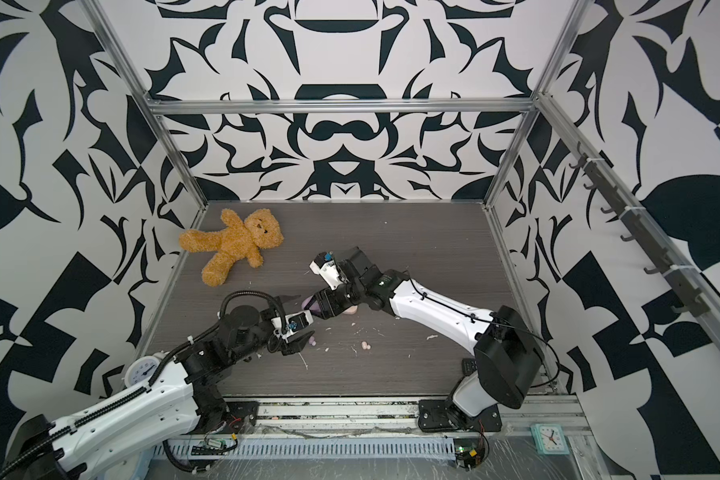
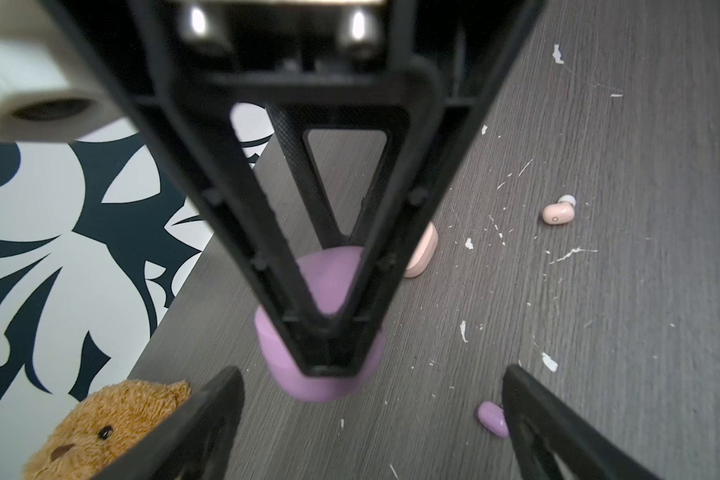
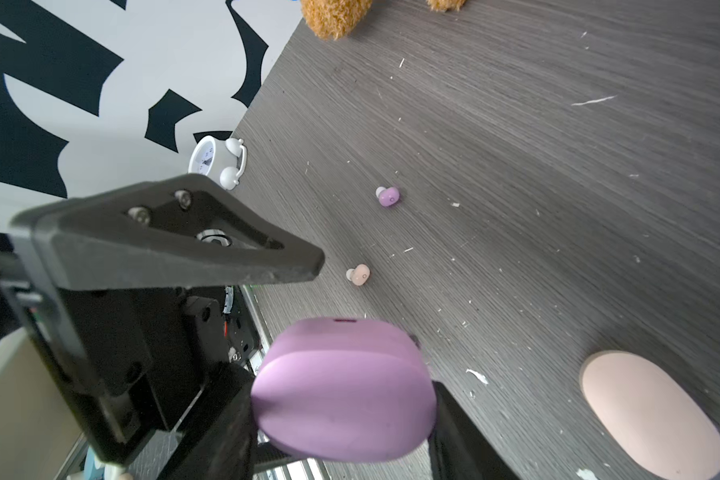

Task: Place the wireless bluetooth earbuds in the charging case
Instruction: 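Close the left gripper on the lilac case held by the right gripper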

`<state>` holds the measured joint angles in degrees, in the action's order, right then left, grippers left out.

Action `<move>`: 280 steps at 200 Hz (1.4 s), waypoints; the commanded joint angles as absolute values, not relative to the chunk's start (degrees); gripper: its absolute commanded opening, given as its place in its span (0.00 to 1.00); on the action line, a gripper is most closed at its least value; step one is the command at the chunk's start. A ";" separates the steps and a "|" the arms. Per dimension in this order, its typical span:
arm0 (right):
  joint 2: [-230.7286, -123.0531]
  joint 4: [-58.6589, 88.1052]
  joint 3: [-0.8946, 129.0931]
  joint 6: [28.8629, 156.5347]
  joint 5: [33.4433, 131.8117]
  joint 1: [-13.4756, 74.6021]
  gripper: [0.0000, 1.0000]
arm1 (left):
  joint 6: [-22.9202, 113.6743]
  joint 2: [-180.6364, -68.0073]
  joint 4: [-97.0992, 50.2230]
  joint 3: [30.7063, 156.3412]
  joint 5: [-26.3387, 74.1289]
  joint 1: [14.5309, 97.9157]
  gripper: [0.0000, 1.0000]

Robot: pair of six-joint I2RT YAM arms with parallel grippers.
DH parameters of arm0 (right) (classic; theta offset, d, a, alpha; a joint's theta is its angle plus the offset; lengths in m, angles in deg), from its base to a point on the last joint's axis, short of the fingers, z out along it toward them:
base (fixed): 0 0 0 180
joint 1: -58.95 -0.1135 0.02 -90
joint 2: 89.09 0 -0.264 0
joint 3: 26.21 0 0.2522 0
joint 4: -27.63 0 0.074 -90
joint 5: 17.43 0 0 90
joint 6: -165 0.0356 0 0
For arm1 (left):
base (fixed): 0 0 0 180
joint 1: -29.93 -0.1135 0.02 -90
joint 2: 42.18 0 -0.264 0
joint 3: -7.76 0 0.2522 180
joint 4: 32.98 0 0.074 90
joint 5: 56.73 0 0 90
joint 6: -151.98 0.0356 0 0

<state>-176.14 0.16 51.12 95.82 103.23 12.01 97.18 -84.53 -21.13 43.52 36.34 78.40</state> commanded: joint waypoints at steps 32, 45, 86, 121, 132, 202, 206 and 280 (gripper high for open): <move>-173.47 7.71 48.88 96.36 107.71 12.10 0.00 | 95.13 -84.23 -22.03 43.58 34.58 78.71 0.97; -173.46 8.07 48.72 96.45 107.90 12.11 0.00 | 95.04 -84.78 -22.15 43.93 34.91 78.80 0.96; -173.51 8.41 48.55 96.42 108.69 12.12 0.00 | 94.79 -84.77 -24.50 43.77 37.95 78.80 0.93; -173.22 9.35 48.01 96.63 109.05 12.14 0.00 | 94.20 -84.46 -24.62 43.58 38.11 78.80 0.92; -173.39 9.54 48.01 96.67 109.30 12.17 0.00 | 94.07 -84.58 -24.66 43.67 38.17 78.80 0.91; -173.82 10.62 47.61 97.05 110.28 12.15 0.00 | 93.45 -84.59 -24.75 43.76 37.79 78.81 0.90; -173.88 10.62 47.59 97.02 110.28 12.11 0.00 | 93.49 -84.57 -24.76 43.74 37.82 78.80 0.90; -174.17 11.05 47.56 97.22 110.80 12.14 0.00 | 93.76 -83.92 -24.75 43.63 38.12 78.82 0.86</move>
<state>-175.48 8.79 47.66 97.09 109.46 12.01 93.47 -84.44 -23.75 43.52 38.22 78.71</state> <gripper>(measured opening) 0.608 0.862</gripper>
